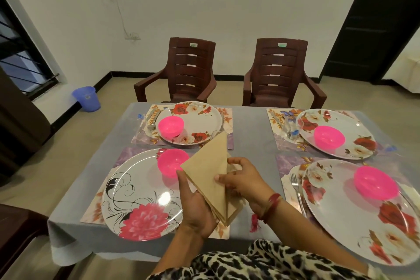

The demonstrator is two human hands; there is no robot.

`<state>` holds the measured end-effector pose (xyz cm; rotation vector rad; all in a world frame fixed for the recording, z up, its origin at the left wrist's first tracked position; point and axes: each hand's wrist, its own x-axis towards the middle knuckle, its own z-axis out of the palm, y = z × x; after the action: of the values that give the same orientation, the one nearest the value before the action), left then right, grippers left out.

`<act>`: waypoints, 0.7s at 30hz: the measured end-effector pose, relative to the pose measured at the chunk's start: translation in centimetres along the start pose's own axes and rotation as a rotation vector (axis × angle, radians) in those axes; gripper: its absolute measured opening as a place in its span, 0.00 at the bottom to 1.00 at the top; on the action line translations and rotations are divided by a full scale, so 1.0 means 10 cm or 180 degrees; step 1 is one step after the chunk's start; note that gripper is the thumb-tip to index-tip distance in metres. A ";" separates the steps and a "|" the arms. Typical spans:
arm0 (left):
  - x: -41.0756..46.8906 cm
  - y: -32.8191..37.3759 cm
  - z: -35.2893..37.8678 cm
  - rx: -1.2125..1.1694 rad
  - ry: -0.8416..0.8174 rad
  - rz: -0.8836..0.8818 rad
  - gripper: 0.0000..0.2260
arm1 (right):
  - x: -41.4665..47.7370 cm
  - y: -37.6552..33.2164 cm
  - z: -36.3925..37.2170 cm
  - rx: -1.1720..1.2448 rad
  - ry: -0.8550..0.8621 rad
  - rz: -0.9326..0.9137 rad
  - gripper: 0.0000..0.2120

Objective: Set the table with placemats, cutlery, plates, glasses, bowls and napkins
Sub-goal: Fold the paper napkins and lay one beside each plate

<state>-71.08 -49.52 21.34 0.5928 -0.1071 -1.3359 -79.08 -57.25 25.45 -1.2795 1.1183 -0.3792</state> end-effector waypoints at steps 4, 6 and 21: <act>-0.04 0.04 0.00 -0.0012 0.0173 -0.0033 0.44 | 0.04 -0.03 -0.01 0.0654 -0.0101 -0.0045 0.08; -0.02 0.07 -0.02 -0.0122 0.0227 -0.0134 0.39 | 0.04 -0.07 -0.07 0.1436 -0.0451 0.0165 0.05; 0.02 0.23 -0.22 -0.0033 0.0563 -0.0061 0.19 | 0.17 0.56 -0.83 0.2672 0.0177 0.0895 0.07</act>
<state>-68.12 -48.71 20.45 0.7018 0.0499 -1.2957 -87.02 -61.44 20.71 -0.3720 1.0003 -0.5907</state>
